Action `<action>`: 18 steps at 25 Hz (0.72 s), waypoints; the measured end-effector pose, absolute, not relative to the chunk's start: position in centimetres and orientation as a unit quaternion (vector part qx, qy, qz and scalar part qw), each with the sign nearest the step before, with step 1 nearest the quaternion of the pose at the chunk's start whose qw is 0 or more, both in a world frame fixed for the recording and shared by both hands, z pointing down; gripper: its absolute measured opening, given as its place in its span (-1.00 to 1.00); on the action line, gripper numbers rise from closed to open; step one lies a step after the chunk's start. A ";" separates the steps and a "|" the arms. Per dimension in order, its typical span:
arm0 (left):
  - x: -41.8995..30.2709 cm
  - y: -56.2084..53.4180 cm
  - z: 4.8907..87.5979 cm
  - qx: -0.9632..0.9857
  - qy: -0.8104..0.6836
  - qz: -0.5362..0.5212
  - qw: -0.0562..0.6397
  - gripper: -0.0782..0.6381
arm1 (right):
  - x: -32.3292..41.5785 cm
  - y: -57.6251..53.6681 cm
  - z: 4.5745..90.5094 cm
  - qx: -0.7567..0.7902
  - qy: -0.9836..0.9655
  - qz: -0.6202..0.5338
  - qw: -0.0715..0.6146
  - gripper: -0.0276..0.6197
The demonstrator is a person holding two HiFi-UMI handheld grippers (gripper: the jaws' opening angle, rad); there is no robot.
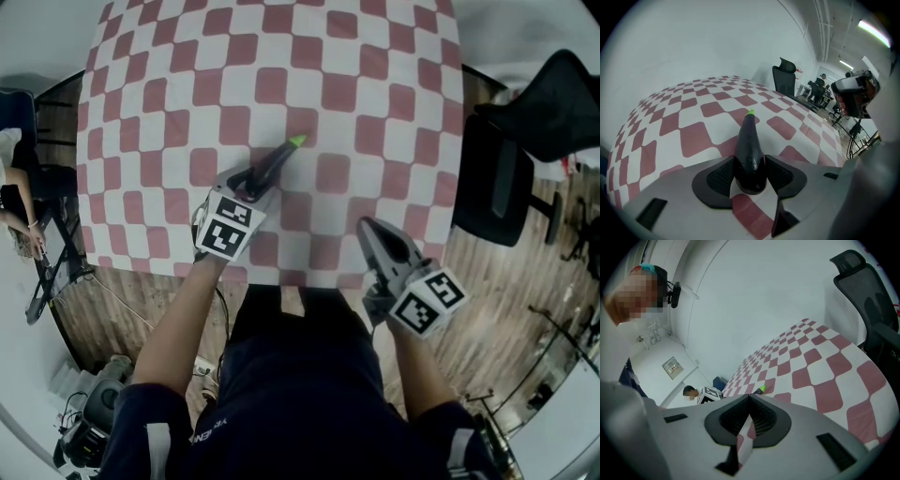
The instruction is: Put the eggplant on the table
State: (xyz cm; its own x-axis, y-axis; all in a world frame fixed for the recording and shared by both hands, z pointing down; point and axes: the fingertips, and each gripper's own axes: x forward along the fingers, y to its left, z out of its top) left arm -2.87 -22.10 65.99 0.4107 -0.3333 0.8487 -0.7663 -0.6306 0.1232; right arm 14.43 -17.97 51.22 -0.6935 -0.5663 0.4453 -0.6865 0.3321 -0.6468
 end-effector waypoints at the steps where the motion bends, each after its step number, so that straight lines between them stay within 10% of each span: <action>1: -2.9 -22.1 66.1 0.798 -0.343 0.424 0.256 -0.14 | 14.5 -17.9 51.3 0.386 -0.813 0.431 0.070 -0.86; 18: -2.8 -21.8 65.4 0.799 -0.339 0.430 0.248 -0.10 | 14.5 -17.0 50.5 0.390 -0.813 0.427 0.065 -0.86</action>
State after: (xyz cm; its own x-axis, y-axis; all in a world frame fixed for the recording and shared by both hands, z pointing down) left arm -2.80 -21.76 65.39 0.4002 -0.3297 0.8550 -0.7554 -0.6469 0.1041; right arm 14.53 -16.99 50.50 -0.6876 -0.5788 0.4384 -0.6895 0.3312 -0.6442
